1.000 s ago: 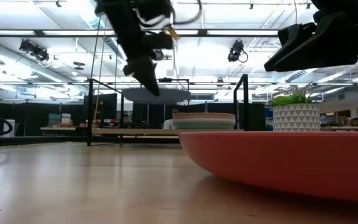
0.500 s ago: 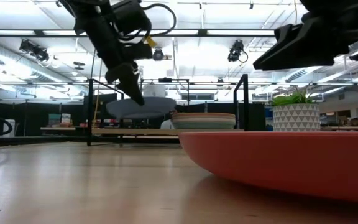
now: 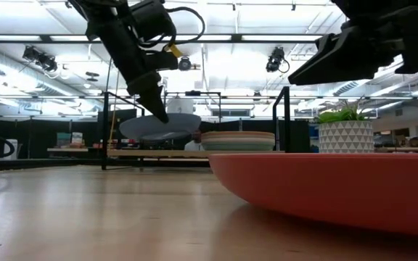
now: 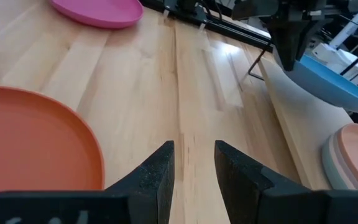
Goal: Place and stack plates onto a shelf
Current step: Put the blue plate on the shelf
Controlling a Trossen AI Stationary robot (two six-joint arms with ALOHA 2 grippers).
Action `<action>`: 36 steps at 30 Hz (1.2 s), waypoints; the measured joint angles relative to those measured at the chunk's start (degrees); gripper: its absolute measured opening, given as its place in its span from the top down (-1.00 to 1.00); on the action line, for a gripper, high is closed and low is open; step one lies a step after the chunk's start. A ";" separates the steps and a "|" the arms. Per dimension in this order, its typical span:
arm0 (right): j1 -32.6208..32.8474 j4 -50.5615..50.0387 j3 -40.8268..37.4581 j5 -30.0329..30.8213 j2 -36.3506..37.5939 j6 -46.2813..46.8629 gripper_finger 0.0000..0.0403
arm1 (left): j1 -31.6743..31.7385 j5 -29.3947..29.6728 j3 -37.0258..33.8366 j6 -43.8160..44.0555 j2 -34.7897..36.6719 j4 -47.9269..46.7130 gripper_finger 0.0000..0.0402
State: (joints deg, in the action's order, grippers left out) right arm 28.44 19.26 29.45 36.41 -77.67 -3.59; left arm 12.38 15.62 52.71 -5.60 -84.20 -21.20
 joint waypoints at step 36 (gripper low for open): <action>-6.85 0.22 0.00 -0.50 0.00 0.45 0.40 | 18.37 -11.38 0.02 -22.01 -0.13 1.31 0.92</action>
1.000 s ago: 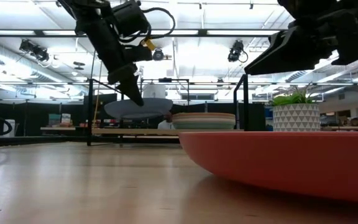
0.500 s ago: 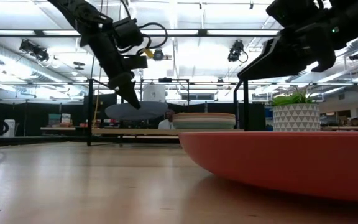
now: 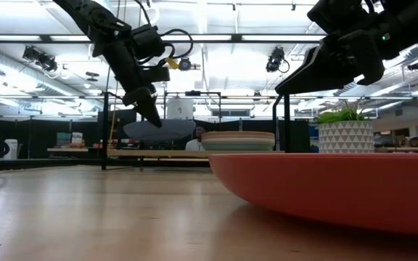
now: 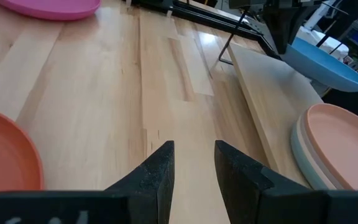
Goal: Place and stack plates onto a shelf
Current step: Put the blue plate on the shelf
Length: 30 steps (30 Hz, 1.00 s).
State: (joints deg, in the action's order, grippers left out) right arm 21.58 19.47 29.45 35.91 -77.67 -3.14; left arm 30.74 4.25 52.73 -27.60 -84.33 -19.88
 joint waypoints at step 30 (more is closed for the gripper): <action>-0.04 1.19 0.00 -2.55 0.00 -1.55 0.40 | -0.11 -10.03 -2.60 -7.71 -0.07 -1.30 0.92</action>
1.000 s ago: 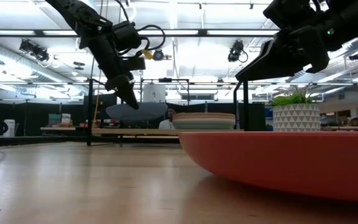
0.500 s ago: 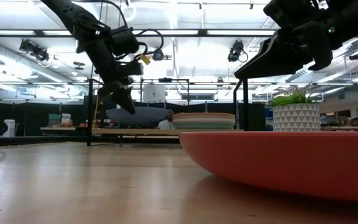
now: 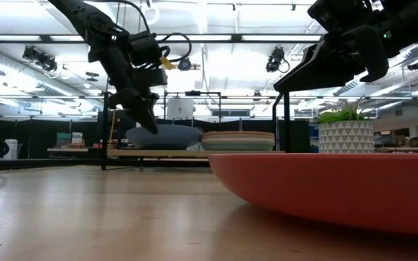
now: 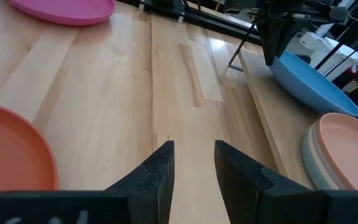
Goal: Place and stack plates onto a shelf
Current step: Put the blue plate on the shelf, then stack the pink plate on top of the blue plate on the shelf
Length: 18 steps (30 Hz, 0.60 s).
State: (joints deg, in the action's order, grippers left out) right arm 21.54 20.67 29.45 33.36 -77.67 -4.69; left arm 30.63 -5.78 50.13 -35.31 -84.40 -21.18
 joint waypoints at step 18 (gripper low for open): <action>0.00 -0.60 0.00 -0.02 0.00 -0.59 0.40 | -0.33 0.15 0.05 3.13 0.00 0.07 0.42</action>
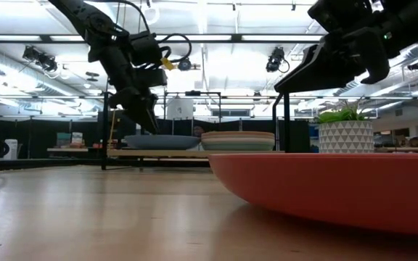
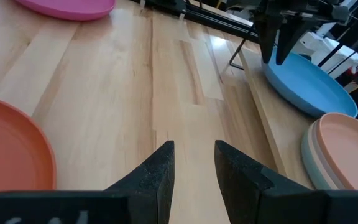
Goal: Place and stack plates onto a shelf
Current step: Stack the pink plate on top of the blue plate on the shelf
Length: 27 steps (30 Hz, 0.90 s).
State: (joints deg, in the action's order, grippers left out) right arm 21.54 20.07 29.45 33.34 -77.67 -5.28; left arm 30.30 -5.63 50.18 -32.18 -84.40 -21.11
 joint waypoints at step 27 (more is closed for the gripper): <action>0.07 0.63 -0.04 -12.27 -6.13 -5.41 0.40 | -57.21 13.57 4.15 90.47 0.69 -10.50 0.49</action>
State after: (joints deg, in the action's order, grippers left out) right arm 21.61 20.70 29.41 21.08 -83.80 -10.68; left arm -26.90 7.94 54.33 58.29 -83.71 -31.60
